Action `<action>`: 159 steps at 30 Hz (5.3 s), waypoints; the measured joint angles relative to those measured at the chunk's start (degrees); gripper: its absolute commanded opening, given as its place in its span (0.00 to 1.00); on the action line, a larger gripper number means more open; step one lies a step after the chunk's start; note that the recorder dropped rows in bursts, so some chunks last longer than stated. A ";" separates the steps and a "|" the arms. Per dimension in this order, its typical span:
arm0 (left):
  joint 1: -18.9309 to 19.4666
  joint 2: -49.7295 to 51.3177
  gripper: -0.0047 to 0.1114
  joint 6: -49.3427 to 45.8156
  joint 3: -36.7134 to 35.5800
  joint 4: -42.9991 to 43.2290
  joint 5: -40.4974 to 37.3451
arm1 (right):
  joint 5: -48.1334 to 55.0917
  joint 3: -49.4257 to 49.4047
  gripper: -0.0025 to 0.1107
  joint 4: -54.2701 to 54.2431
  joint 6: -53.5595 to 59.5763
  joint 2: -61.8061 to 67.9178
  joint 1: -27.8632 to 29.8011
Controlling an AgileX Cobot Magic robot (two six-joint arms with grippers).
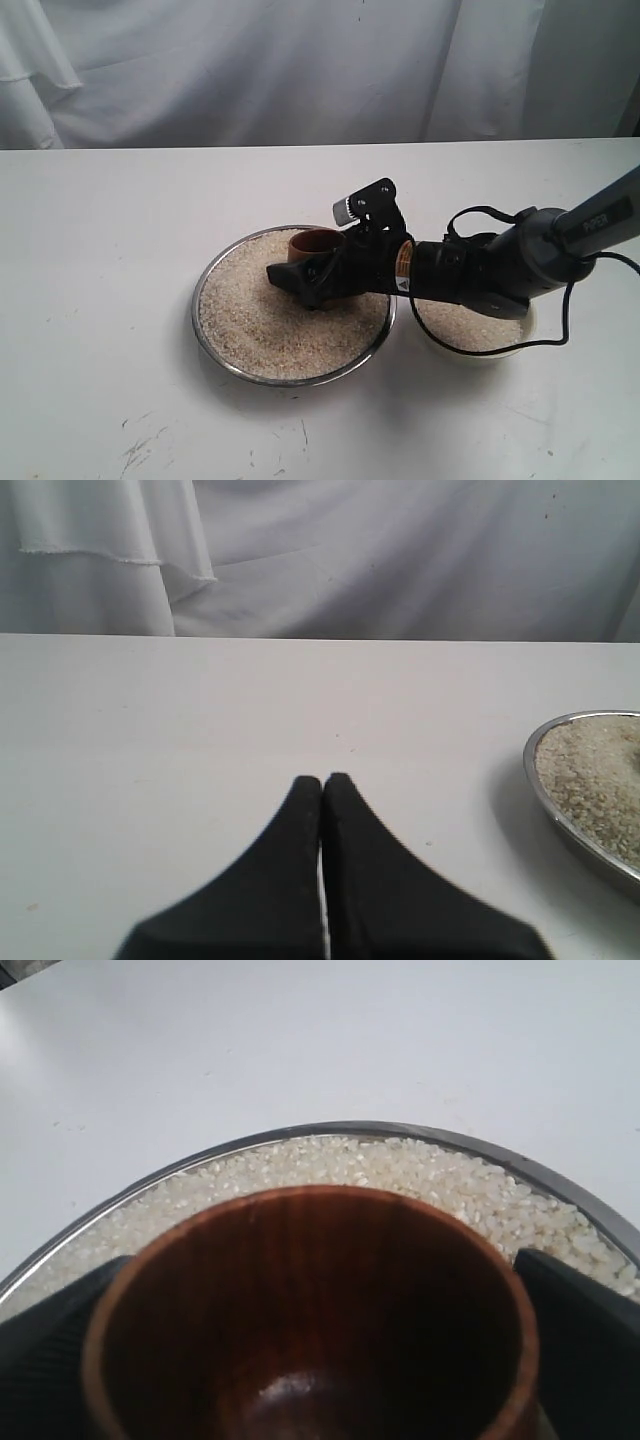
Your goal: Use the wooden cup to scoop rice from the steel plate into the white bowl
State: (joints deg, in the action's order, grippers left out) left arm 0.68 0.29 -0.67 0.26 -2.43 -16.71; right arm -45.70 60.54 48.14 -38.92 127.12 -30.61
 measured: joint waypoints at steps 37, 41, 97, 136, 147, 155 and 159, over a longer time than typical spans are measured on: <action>0.00 0.00 0.04 0.00 0.00 0.00 0.00 | 22.56 1.39 0.02 28.11 -13.61 -11.61 -2.53; 0.00 0.00 0.04 0.00 0.00 0.00 0.00 | 25.08 4.98 0.02 40.81 -22.11 -12.21 -2.53; 0.00 0.00 0.04 0.00 0.00 0.00 0.00 | 31.49 11.14 0.02 27.27 53.21 -11.24 -1.38; 0.00 0.00 0.04 0.00 0.00 0.00 0.00 | 42.34 27.51 0.02 27.27 81.49 4.00 -11.35; 0.00 0.00 0.04 0.00 0.00 0.00 0.00 | 42.59 27.58 0.02 27.27 82.31 4.40 -12.25; 0.00 0.00 0.04 0.00 0.00 0.00 0.00 | 42.13 23.29 0.02 26.39 82.41 4.06 -12.25; 0.00 0.00 0.04 0.00 0.00 0.00 0.00 | 42.16 22.55 0.02 22.44 82.52 3.89 -12.25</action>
State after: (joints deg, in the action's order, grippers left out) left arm 0.68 0.29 -0.67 0.26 -2.43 -16.71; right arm -3.54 83.10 70.57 43.60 131.01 -42.86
